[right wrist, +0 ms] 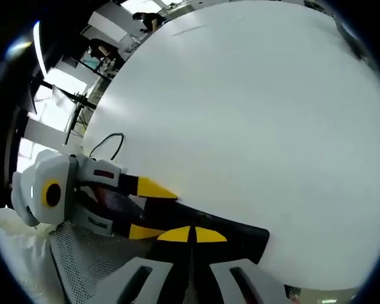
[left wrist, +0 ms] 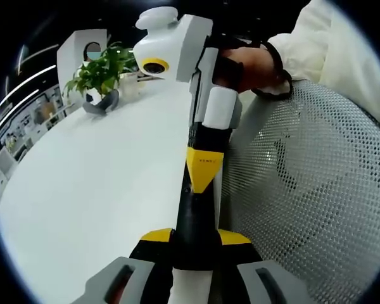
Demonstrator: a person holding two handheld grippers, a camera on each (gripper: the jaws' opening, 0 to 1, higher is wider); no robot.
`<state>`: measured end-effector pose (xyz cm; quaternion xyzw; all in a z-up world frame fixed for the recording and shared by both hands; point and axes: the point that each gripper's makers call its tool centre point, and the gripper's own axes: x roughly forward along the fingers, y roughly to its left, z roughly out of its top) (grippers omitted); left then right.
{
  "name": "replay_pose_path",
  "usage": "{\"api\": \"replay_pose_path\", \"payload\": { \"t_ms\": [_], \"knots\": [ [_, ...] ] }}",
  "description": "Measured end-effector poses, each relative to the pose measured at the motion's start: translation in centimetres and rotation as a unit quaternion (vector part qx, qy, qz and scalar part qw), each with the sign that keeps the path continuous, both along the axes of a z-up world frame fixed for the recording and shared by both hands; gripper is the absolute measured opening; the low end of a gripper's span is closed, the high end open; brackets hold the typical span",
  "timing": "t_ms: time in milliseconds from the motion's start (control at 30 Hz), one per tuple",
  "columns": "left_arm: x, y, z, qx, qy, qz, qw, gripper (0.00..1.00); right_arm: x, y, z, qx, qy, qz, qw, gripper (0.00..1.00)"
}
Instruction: Press the specified remote control buttons in sequence, fully releasing each button before pressing the next.
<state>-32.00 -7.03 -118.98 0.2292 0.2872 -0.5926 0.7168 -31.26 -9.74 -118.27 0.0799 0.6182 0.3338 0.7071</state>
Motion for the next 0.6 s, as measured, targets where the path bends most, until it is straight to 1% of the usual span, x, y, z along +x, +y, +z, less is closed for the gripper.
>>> {"api": "replay_pose_path", "payload": {
  "t_ms": [200,367,500,600],
  "knots": [
    [-0.01,-0.02,0.01,-0.001,0.0,0.0,1.0,0.25,0.06,0.0,-0.08,0.001,-0.006,0.002,1.0,0.0],
    [0.03,-0.06,0.04,-0.001,0.0,0.0,1.0,0.25,0.13,-0.03,0.01,0.012,0.006,-0.008,0.9999,0.0],
    [0.05,-0.02,0.01,-0.002,-0.001,0.0,1.0,0.25,0.03,0.07,0.07,0.006,0.001,-0.004,1.0,0.0],
    [0.04,-0.01,0.0,-0.003,-0.001,0.0,1.0,0.25,0.01,-0.03,0.08,0.002,0.003,-0.003,1.0,0.0]
  ]
}}
